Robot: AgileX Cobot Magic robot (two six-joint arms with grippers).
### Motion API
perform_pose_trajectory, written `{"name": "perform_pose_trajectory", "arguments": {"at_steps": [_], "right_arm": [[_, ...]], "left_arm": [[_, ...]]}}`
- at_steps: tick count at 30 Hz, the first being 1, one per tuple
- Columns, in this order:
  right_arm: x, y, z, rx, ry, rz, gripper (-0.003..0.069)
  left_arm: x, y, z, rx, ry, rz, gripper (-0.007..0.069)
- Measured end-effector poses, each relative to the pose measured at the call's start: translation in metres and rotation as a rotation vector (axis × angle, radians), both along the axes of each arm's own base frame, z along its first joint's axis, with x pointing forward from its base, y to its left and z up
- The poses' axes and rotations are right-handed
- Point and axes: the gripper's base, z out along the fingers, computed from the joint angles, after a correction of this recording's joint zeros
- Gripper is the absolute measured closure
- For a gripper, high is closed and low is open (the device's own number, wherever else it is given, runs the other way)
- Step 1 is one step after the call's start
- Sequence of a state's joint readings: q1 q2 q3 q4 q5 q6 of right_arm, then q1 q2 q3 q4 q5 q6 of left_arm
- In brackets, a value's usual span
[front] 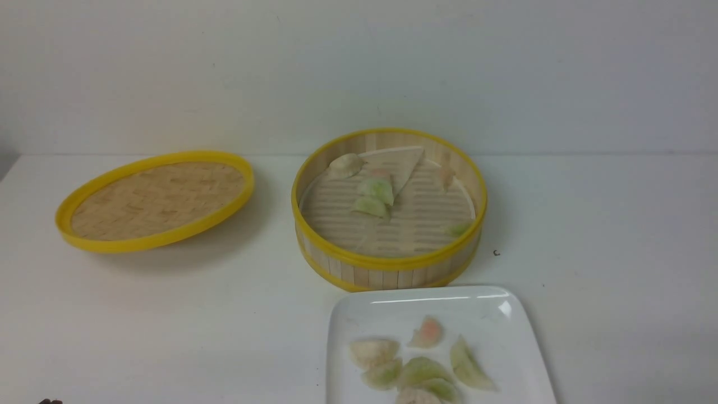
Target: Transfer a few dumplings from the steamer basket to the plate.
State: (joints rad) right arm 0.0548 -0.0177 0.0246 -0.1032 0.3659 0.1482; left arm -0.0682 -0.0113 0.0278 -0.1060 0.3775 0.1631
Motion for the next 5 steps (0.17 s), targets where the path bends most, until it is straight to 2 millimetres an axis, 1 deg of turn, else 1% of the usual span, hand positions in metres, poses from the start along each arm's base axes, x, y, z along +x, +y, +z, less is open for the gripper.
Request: {"name": "perform_pose_trajectory", "arguments": {"at_steps": [5], "right_arm": [[0.0000, 0.0000, 0.0000, 0.000, 0.000, 0.000, 0.0673]], "left_arm": [[0.0000, 0.0000, 0.0000, 0.000, 0.000, 0.000, 0.0631]]}}
